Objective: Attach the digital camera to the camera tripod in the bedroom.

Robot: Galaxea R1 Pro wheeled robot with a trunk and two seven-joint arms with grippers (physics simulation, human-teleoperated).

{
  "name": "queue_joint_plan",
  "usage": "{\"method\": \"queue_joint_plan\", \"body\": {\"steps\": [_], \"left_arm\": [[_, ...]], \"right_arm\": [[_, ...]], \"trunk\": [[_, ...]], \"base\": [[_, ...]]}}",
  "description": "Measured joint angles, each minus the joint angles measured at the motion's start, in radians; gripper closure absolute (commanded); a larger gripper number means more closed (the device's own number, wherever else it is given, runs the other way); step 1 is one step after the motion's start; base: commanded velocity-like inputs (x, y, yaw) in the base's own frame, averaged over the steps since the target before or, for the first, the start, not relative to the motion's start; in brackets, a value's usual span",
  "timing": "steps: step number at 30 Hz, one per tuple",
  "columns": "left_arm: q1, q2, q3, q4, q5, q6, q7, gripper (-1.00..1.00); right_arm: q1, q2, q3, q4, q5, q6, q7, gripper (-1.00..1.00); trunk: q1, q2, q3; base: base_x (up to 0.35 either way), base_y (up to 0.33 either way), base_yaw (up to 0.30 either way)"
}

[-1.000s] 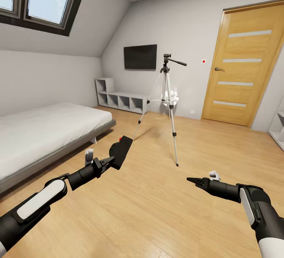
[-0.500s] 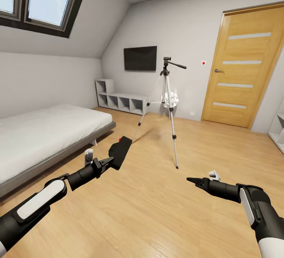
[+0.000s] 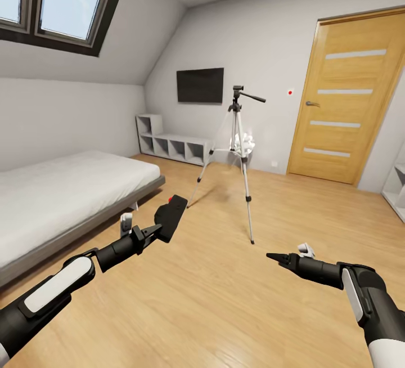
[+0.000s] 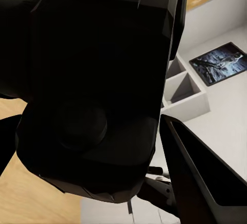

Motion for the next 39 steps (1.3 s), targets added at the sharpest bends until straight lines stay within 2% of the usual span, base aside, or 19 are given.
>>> {"method": "queue_joint_plan", "body": {"steps": [39], "left_arm": [[0.0,-0.001,0.0,0.002,0.0,0.0,0.002,1.0]], "right_arm": [[0.0,0.0,0.002,0.0,0.0,-0.001,0.009,-1.0]], "trunk": [[-0.15,0.273,0.122]], "base": [[0.0,0.0,0.0]]}}
